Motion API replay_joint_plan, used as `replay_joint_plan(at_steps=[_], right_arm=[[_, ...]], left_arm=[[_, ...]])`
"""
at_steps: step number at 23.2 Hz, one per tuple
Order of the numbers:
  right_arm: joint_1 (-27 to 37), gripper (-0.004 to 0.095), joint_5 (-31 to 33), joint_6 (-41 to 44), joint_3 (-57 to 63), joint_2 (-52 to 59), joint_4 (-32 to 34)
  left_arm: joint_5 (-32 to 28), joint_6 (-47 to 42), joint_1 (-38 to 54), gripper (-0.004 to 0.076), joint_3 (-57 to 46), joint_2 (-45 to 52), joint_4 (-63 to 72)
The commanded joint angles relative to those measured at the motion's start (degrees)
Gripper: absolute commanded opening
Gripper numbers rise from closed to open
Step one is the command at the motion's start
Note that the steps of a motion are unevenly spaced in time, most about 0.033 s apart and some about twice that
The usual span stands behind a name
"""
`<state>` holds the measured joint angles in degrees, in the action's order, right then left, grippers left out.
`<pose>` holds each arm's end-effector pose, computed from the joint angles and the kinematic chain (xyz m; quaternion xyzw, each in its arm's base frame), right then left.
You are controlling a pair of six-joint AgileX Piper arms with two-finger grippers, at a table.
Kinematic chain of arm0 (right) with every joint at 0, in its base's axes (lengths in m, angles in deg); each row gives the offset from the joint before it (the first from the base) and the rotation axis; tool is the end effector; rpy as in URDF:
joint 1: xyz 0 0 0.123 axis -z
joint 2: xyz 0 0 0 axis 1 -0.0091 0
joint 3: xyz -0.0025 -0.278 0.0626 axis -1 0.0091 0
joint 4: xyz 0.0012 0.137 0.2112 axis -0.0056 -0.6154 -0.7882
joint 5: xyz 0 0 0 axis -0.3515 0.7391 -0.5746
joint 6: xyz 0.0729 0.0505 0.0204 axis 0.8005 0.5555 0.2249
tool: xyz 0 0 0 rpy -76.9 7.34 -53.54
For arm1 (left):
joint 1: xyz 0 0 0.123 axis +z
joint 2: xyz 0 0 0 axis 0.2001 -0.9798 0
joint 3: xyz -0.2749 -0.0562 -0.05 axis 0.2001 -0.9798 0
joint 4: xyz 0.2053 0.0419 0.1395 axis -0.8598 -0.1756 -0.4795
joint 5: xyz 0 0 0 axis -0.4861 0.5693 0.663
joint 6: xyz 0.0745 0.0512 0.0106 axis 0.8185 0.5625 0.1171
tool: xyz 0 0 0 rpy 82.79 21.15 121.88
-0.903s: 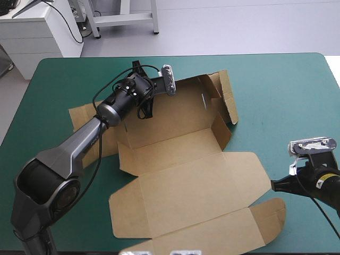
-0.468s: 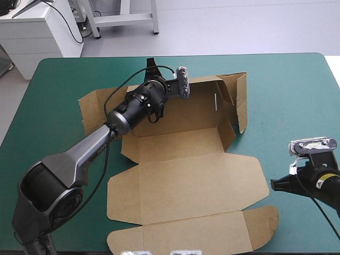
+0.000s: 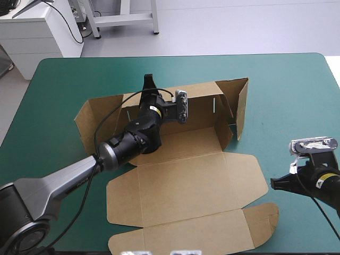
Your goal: Fold the box
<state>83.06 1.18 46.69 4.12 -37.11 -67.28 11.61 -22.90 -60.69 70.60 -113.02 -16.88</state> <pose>0.1177 0.0108 0.3407 -0.0521 0.9346 0.0060 0.3519 0.2855 -0.2445 0.3221 0.6069 0.5942 0.3384 0.4051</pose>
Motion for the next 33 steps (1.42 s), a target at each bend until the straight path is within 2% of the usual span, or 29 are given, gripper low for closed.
replay_joint_plan(at_steps=[1,6,12,16,24,28,33], right_arm=[[0.59,-0.0019,-3.04,0.20,-1.71,0.19,-0.01],[0.59,-0.0019,-2.91,0.20,-1.82,0.19,0.32],[0.59,-0.0019,-2.70,0.38,-6.03,-1.89,1.55],[0.59,-0.0019,-0.06,0.06,-18.68,-12.33,2.51],[0.59,-0.0019,6.74,-4.49,-49.60,-37.34,-2.42],[0.59,-0.0020,9.26,-4.77,-59.45,-48.44,-4.41],[0.59,-0.0019,11.68,-4.63,-65.08,-57.26,-5.09]], left_arm=[[-1.49,-10.31,-3.60,-0.0008,-2.72,4.20,-13.48],[1.31,-21.85,-7.64,-0.0008,-7.85,4.85,-27.12],[2.32,-23.86,-9.23,-0.0008,-11.72,4.85,-28.27],[3.95,-23.86,-9.23,-0.0008,-12.63,4.85,-28.05],[3.94,-23.46,-9.23,-0.0008,-12.63,4.75,-28.28],[4.04,-24.00,-9.23,-0.0008,-12.63,4.75,-28.28],[4.04,-24.00,-9.23,-0.0008,-12.63,4.75,-28.28]])
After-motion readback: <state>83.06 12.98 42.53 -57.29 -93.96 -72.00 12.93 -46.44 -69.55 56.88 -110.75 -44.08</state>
